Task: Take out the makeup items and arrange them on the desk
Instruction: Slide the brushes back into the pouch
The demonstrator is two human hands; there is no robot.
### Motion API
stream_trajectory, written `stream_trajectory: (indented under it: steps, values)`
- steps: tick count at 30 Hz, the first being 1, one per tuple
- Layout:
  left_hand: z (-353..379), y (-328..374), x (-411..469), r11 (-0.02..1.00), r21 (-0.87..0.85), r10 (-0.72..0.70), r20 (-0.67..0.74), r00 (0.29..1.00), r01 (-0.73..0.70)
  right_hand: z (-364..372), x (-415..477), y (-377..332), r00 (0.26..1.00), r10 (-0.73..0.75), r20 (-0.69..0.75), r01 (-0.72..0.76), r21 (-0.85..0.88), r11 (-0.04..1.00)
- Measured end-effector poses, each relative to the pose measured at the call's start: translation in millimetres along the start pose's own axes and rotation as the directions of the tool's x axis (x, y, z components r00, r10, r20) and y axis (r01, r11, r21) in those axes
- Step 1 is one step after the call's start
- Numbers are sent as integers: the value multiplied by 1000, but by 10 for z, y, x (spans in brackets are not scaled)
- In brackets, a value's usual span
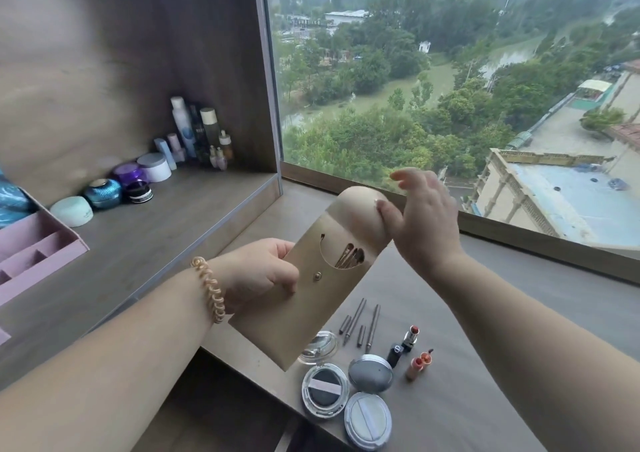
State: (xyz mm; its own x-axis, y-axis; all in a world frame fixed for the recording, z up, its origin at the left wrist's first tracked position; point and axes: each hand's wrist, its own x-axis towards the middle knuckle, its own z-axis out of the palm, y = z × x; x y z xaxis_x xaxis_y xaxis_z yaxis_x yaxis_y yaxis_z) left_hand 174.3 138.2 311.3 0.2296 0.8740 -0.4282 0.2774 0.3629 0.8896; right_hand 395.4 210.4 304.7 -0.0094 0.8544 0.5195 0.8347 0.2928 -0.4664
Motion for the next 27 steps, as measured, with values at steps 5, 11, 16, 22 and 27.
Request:
stream_trajectory:
  steps: [5, 11, 16, 22, 27]
  values:
    - [35, 16, 71, 999, -38, 25, -19, 1000, -25, -59, -92, -78, 882, -427, 199, 429, 35, 903]
    - [20, -47, 93, 983, -154, 116, 71, 991, -104, -117, -56, -103, 767, -152, 623, -219, 477, 851]
    - [92, -104, 104, 968, -233, 117, 83, 990, -95, -17, -85, -42, 625, -144, 767, -68, 238, 969]
    - [147, -83, 94, 996, -74, 51, 138, 989, -41, 16, -101, -120, 604, -200, 772, -317, 462, 828]
    - [129, -106, 127, 980, -187, 87, 81, 993, -71, 89, -104, -180, 620, -147, 771, -496, 529, 688]
